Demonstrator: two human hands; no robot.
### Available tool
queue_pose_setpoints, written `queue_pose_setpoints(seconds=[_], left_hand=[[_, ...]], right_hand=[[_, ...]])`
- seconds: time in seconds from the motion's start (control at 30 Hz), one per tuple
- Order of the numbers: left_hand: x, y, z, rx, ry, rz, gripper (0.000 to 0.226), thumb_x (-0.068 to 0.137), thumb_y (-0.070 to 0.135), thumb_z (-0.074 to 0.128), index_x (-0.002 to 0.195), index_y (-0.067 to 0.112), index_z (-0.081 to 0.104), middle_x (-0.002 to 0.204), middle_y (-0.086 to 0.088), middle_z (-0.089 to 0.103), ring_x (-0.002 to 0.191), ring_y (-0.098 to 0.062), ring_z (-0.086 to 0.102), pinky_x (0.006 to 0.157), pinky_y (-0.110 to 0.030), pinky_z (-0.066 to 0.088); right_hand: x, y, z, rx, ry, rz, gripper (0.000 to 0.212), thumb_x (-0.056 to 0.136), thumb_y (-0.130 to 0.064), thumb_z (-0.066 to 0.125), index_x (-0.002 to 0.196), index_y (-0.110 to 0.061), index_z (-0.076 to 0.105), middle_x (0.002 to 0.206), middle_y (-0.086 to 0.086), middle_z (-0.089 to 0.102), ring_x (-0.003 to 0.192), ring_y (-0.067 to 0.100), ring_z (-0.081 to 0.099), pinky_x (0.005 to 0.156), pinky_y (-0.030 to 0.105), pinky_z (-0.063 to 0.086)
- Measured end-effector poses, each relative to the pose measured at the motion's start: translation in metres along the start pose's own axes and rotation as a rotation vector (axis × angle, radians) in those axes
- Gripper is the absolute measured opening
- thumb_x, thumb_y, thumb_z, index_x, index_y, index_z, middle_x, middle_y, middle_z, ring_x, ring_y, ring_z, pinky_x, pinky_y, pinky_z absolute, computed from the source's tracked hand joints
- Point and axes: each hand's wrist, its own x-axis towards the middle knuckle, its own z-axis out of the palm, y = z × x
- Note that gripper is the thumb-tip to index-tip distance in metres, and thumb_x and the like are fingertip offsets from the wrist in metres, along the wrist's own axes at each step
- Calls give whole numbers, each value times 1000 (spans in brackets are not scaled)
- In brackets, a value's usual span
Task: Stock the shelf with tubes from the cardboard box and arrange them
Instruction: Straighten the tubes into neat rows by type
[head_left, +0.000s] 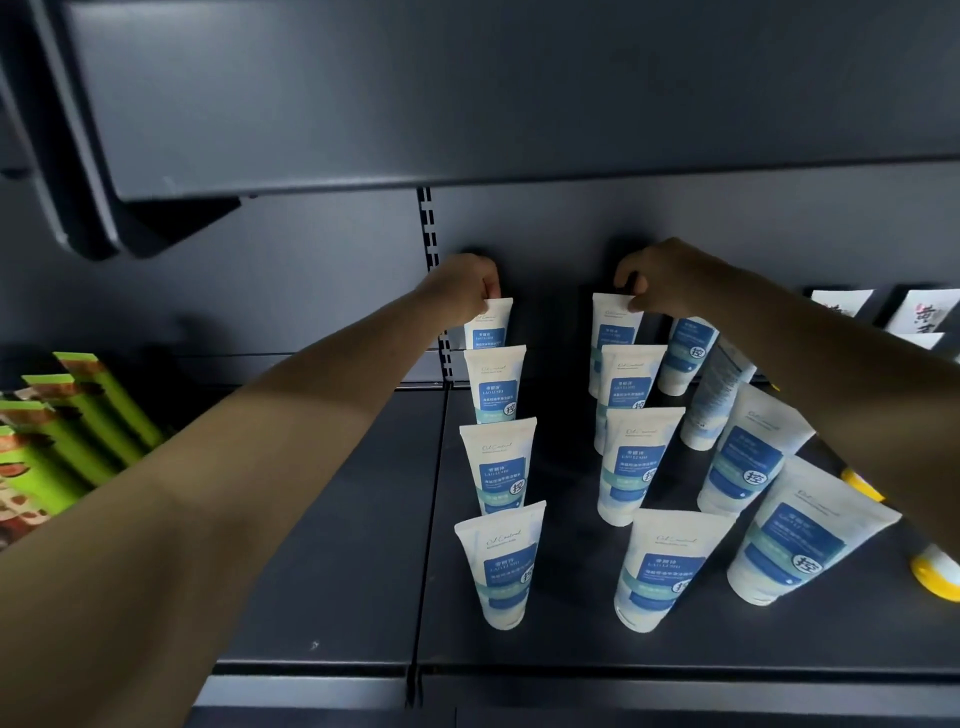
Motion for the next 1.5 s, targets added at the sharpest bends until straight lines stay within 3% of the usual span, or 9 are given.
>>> queue_pose_setpoints(seconds=[0.17, 0.33, 0.53, 0.8, 0.93, 1.1, 1.37, 1.5], left_hand=[[-1, 2, -8, 17, -13, -1, 18, 86, 0, 61, 103, 2, 66, 107, -15, 65, 99, -29, 61, 71, -28, 40], [-1, 1, -16, 73, -26, 45, 25, 84, 0, 63, 108, 5, 67, 110, -14, 67, 102, -28, 61, 88, -31, 47], [5, 31, -23, -15, -22, 115, 21, 83, 10, 67, 104, 10, 67, 108, -9, 67, 100, -25, 61, 93, -37, 49], [26, 116, 7, -80, -105, 258, 31, 85, 13, 66, 116, 9, 63, 117, -7, 64, 106, -20, 59, 81, -19, 39], [43, 147, 30, -44, -177, 295, 41, 84, 13, 69, 122, 6, 59, 121, -11, 63, 107, -21, 60, 84, -21, 41], [61, 170, 46, 14, -225, 358, 47, 84, 12, 68, 129, 5, 54, 126, -11, 60, 112, -21, 58, 88, -22, 42], [79, 186, 57, 93, -198, 392, 27, 89, 20, 63, 113, 10, 66, 114, -4, 66, 98, -17, 60, 75, -21, 35], [82, 185, 55, 125, -174, 386, 22, 89, 20, 62, 109, 11, 68, 112, -3, 67, 93, -14, 57, 72, -21, 33]], right_hand=[[-6, -1, -9, 15, -3, 13, 43, 83, -13, 69, 125, -12, 58, 112, 10, 67, 104, 29, 59, 87, 31, 44], [-18, 1, -24, 21, -19, 28, 37, 82, -14, 70, 118, -11, 61, 113, 9, 67, 103, 27, 60, 90, 31, 44], [-51, 27, -45, 77, -103, 92, 30, 81, -23, 73, 110, -18, 65, 108, 1, 66, 101, 20, 60, 94, 34, 47], [-100, 69, -50, 219, -120, 189, 23, 79, -35, 74, 98, -24, 68, 91, -15, 65, 96, 11, 60, 94, 32, 47], [-107, 77, -33, 334, -130, 192, 23, 81, -37, 71, 99, -25, 68, 96, -9, 67, 93, 9, 60, 83, 22, 41], [-105, 84, -15, 565, -170, 191, 28, 82, -33, 70, 107, -20, 66, 105, -1, 69, 98, 19, 65, 91, 36, 53], [-100, 91, -7, 823, -215, 176, 33, 88, -15, 64, 120, -22, 56, 109, 12, 65, 91, 21, 66, 83, 30, 56], [-100, 92, -9, 856, -234, 174, 27, 93, -10, 57, 116, -23, 60, 109, 8, 63, 91, 21, 65, 86, 30, 54]])
